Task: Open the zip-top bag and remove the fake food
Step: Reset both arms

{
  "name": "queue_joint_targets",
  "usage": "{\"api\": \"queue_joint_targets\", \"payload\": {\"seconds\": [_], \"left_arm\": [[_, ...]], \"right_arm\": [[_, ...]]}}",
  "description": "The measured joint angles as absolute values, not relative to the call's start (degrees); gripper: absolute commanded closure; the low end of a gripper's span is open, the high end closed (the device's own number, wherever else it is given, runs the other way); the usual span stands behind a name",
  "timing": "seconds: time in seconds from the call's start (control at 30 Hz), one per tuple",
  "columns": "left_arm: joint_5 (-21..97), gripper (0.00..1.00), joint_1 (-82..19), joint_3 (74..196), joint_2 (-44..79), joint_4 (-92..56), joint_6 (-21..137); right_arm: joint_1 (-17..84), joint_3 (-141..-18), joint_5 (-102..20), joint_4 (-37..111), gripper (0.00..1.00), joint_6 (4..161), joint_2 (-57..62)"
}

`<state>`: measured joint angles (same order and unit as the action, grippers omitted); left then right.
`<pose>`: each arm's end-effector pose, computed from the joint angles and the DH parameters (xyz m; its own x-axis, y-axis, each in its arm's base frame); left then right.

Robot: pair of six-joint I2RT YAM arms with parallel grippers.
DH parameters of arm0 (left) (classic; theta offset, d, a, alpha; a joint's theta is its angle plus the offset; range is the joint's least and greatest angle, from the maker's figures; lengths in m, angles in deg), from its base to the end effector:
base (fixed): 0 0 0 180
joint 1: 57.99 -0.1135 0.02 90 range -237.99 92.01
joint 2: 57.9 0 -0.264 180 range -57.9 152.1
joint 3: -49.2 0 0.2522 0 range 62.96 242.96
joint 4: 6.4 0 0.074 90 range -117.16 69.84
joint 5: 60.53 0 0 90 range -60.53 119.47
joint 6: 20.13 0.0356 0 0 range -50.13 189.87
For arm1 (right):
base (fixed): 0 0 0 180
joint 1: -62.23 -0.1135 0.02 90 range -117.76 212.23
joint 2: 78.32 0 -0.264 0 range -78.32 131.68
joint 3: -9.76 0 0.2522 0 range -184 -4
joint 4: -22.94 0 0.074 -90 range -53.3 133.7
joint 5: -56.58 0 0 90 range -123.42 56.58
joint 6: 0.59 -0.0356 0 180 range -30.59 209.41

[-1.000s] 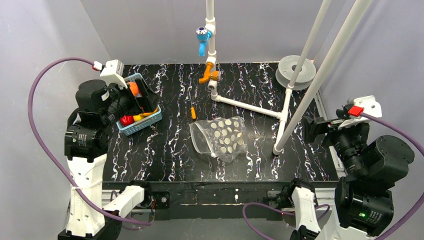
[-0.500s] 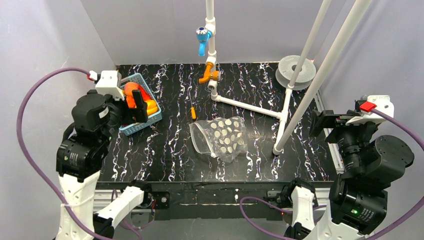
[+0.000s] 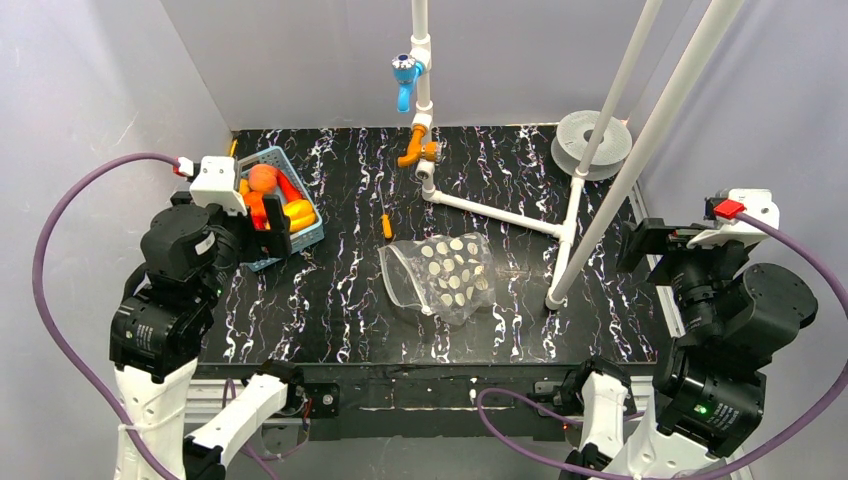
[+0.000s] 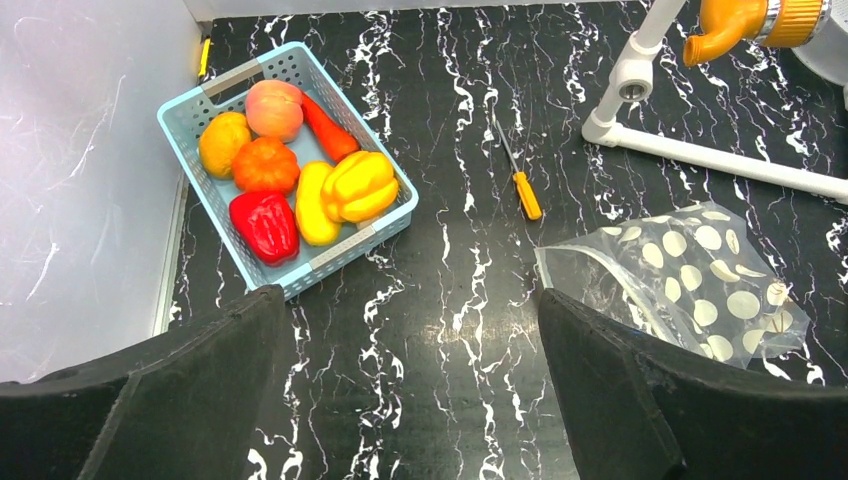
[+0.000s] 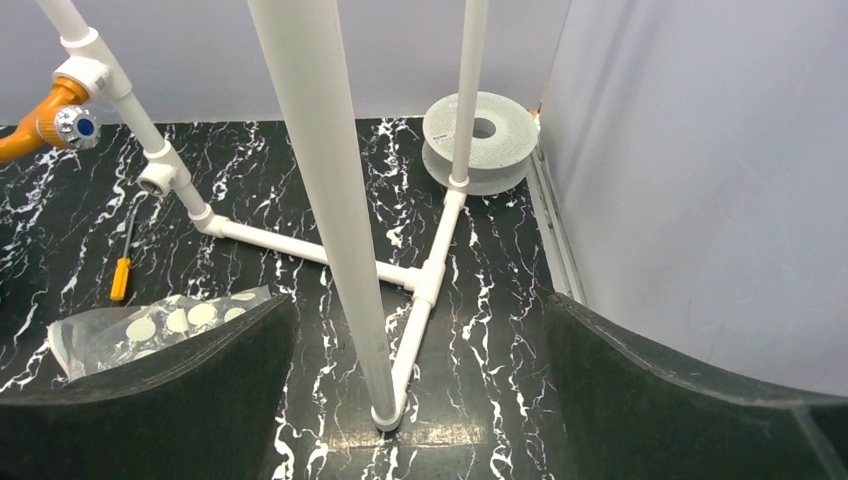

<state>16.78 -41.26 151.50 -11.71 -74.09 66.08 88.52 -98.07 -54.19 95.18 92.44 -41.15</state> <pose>0.0831 -0.0168 0.4915 -0.1968 -0.0082 -0.9804 0.0619 0.9979 -0.0208 0.0060 0.0111 0.5080 -0.0298 -0.0404 -0.9987 0.0949 0.9946 -0.0431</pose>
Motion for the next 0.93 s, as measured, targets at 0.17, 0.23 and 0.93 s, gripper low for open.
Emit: {"api": "queue_joint_targets", "payload": {"seconds": [0.17,0.23,0.93], "left_arm": [[16.8,0.02,-41.3,150.3,-12.7,-74.0,66.1],[16.8,0.02,-41.3,150.3,-12.9,-73.9,66.1],[20.5,0.02,-41.3,145.2,-15.4,-70.3,64.7]], "right_arm": [[88.6,-96.8,-54.4,95.1,0.02,92.3,-41.9],[88.7,-96.7,-54.3,95.0,0.02,92.0,-42.0],[89.6,-92.9,-58.9,93.8,0.02,91.8,-43.8]]}}
